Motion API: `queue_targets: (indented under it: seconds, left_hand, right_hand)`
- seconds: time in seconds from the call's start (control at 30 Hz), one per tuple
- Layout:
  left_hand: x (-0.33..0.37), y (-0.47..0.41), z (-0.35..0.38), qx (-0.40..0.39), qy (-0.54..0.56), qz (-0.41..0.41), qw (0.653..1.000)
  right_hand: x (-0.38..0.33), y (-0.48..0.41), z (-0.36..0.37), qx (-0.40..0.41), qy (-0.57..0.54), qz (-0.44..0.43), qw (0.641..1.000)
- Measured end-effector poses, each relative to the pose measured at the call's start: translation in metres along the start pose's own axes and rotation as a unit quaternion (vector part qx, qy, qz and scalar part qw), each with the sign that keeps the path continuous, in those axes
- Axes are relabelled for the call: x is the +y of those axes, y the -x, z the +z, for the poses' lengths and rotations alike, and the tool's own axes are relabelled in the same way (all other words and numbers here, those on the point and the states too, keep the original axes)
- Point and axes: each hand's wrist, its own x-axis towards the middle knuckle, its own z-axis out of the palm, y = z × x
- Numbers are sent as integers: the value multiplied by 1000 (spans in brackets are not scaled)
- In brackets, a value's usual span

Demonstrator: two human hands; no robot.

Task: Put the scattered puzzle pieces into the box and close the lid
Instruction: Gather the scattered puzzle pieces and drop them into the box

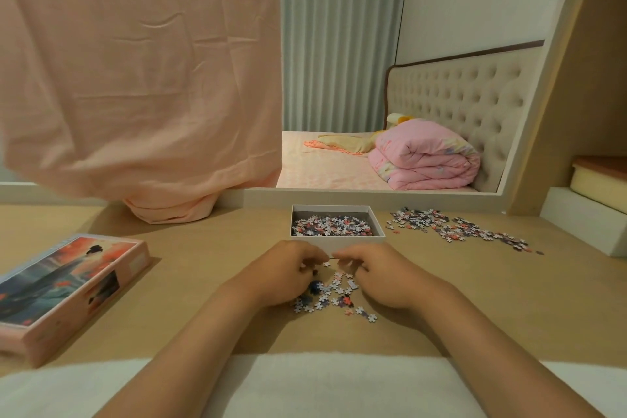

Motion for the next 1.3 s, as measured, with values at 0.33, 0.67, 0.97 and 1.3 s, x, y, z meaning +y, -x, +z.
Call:
queue_targets:
  seconds: [0.33,0.67,0.97,1.3]
  left_hand:
    - [-6,15,-23,-182,-126,-84,972]
    - [1,8,-2,-93,-66,-25,993]
    - [4,2,6,-47,-10,2,999]
    - [9,7,3,-127,-86,-7,988]
  right_hand:
    - [-10,0,6,-36,15,-16,999]
    - [5,17,-26,-153,91,50,983]
    - [9,2,-7,-67,30,53,996]
    - [-8,-3,3,-107,68,29,992]
